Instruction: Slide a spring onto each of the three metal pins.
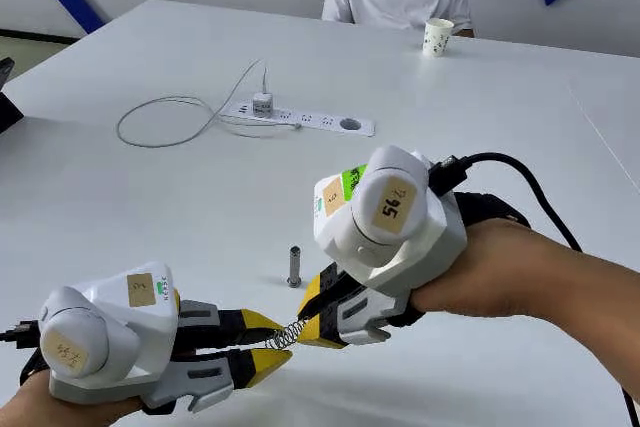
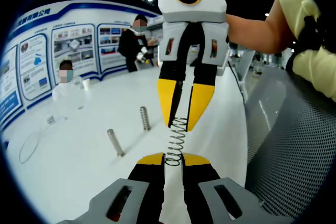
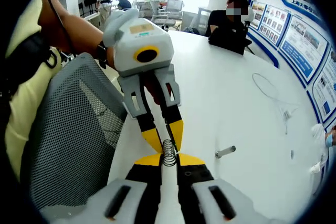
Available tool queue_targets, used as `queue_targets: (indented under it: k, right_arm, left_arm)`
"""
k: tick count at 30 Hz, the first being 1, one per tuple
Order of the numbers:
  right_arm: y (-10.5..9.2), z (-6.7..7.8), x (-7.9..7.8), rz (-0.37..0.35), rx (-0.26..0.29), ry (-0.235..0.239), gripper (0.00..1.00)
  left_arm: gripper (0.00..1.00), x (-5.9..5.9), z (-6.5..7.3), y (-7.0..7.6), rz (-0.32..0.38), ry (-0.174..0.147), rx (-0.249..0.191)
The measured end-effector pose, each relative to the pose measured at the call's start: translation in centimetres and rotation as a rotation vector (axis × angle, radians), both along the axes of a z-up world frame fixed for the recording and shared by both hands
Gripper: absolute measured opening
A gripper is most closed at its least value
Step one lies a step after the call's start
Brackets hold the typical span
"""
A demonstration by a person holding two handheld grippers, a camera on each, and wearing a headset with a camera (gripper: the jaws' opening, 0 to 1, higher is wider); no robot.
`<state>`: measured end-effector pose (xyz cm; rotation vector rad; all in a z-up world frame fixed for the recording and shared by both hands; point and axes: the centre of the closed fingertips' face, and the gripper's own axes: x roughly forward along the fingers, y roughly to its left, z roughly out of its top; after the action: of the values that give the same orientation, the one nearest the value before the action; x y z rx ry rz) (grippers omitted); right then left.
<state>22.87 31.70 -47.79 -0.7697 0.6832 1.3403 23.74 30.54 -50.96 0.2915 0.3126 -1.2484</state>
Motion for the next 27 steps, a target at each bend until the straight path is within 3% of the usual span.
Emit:
queue_targets:
  k: [16,27]
  right_arm:
    - [1.7,0.8,0.1,0.017,0.037,-0.023,0.12]
    - [1.5,0.6,0.3,0.008,0.027,-0.026,0.11]
  left_arm:
    - [0.12,0.0,0.3,-0.7,-0.009,-0.012,-0.007]
    - [0.16,0.1,0.4,-0.7,0.000,0.000,-0.019]
